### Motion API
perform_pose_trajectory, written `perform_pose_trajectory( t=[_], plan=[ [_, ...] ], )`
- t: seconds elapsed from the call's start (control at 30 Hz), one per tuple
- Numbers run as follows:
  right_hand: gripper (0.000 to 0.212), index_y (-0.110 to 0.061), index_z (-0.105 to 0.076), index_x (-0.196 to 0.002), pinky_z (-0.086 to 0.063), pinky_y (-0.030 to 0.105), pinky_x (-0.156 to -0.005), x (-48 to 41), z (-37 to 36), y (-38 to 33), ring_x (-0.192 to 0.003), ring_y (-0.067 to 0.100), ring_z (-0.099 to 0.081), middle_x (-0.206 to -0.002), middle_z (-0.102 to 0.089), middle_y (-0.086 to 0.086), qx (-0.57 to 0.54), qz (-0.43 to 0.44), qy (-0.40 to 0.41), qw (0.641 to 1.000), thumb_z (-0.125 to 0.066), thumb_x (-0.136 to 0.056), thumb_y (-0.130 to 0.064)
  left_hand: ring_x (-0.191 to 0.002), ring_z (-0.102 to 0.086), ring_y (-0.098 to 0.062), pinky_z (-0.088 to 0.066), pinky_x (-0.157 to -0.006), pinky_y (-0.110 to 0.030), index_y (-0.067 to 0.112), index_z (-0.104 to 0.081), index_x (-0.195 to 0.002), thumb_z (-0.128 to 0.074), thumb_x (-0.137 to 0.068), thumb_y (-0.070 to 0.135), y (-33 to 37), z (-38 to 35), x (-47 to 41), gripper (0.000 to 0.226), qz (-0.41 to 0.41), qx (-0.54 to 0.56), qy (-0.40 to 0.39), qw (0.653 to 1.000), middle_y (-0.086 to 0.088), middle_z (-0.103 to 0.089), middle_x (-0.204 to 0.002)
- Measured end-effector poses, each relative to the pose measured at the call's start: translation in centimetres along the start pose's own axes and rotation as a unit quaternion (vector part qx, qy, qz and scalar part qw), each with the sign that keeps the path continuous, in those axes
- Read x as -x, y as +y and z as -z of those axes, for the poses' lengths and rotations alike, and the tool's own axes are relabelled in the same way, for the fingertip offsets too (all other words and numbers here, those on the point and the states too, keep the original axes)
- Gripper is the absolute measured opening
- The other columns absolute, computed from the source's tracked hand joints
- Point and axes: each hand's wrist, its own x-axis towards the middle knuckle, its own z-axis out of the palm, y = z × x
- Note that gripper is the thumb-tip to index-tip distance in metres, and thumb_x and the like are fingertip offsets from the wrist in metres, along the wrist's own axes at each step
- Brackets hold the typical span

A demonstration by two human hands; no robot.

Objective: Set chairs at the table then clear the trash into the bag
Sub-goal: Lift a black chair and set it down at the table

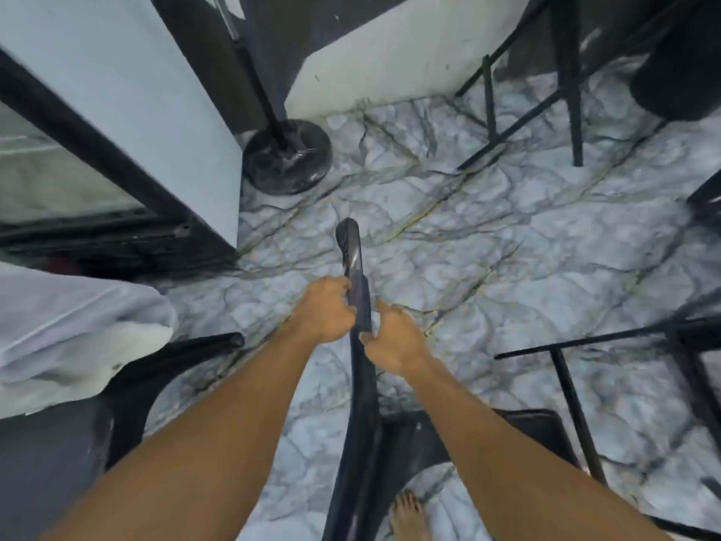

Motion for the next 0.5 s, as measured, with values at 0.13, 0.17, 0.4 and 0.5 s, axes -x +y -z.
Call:
perform_pose_trajectory(
  t=[0.13,0.17,0.4,0.5],
  plan=[
    [0.057,-0.021,-0.044,-0.138,-0.055,0.044,-0.091,-4.6,-2.9,1.3,-0.111,0.033,-0.061,-0.122,-0.061,0.009,-0.042,-0.058,-0.005,0.997,-0.063,-0.086,-0.033,-0.123,-0.056,-0.033,-0.047,-0.1,-0.033,0.008,-0.057,-0.136,-0.064,-0.088,0.013,-2.1,-2.1,-5.1,0.048,0.022,-0.002,-0.009,1.0,-0.015,-0.058,-0.132],
    [0.058,-0.021,-0.044,-0.137,-0.055,0.045,-0.092,-5.7,-3.8,1.8,-0.111,0.034,-0.061,-0.12,-0.061,0.01,-0.046,-0.065,-0.001,0.997,-0.063,-0.084,-0.035,-0.124,-0.055,-0.032,-0.048,-0.1,-0.035,0.01,-0.056,-0.137,-0.065,-0.088,0.014,-2.7,-2.8,-6.4,0.05,0.029,0.005,-0.007,1.0,-0.015,-0.057,-0.134],
    [0.052,-0.01,-0.049,-0.13,-0.056,0.037,-0.083,-9.9,-8.6,4.2,-0.105,0.029,-0.064,-0.118,-0.064,0.009,-0.108,-0.124,-0.029,0.986,-0.067,-0.089,-0.036,-0.1,-0.063,-0.034,-0.06,-0.081,-0.048,0.015,-0.036,-0.142,-0.071,-0.091,0.017,-3.5,-7.2,-12.0,0.062,0.082,0.118,0.021,0.989,-0.013,-0.06,-0.118],
    [0.039,-0.005,-0.054,-0.123,-0.054,0.033,-0.075,-10.2,-8.8,4.5,-0.102,0.03,-0.065,-0.116,-0.066,0.011,-0.113,-0.106,-0.025,0.988,-0.066,-0.093,-0.026,-0.097,-0.061,-0.035,-0.059,-0.077,-0.045,0.005,-0.047,-0.125,-0.07,-0.089,0.011,-3.2,-8.0,-12.4,0.044,0.106,0.09,0.054,0.989,-0.017,-0.058,-0.114]
  ],
)
